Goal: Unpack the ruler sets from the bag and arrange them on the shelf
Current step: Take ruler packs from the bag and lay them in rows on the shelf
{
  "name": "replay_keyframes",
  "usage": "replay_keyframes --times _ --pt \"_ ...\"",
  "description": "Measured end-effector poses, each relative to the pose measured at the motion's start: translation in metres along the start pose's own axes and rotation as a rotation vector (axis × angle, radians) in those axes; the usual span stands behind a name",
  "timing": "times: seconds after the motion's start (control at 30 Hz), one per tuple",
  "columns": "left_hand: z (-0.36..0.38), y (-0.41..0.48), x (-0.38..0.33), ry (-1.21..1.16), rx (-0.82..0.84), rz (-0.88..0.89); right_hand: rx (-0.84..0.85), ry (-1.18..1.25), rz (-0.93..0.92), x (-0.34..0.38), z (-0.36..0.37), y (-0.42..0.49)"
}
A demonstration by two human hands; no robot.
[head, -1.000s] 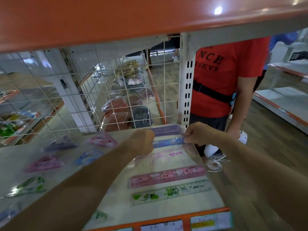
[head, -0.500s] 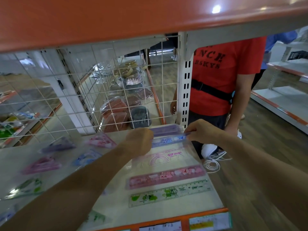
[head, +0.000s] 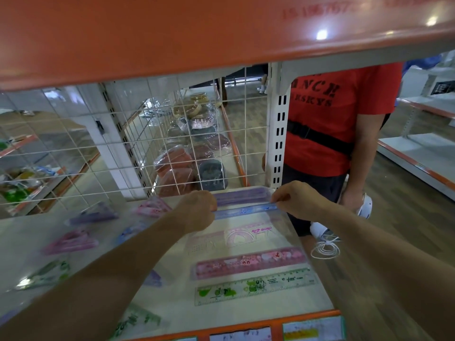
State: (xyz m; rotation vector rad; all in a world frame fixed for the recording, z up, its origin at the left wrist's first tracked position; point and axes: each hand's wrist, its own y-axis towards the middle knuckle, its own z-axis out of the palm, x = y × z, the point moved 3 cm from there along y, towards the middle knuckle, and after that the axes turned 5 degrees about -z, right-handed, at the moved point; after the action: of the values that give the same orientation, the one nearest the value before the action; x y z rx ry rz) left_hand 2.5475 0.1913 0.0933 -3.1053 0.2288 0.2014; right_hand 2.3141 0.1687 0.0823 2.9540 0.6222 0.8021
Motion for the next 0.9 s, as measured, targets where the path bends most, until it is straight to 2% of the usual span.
replay_keyframes --times 0.4,0.5,0.73,0.9 --pt "-0.005 -0.005 0.000 0.021 -0.085 -0.009 -0.018 -0.037 -0.004 -0.003 0.004 0.000" --pt "-0.010 -0.003 0.007 0.024 -0.110 -0.047 -0.090 -0.039 -0.029 -0.003 0.004 -0.001" --pt "-0.005 -0.001 0.009 0.002 -0.038 -0.066 -0.103 -0.035 -0.017 -0.004 0.008 -0.005" --pt "-0.002 0.003 0.009 -0.006 0.026 -0.062 -0.097 0.058 0.038 -0.011 0.011 -0.002"
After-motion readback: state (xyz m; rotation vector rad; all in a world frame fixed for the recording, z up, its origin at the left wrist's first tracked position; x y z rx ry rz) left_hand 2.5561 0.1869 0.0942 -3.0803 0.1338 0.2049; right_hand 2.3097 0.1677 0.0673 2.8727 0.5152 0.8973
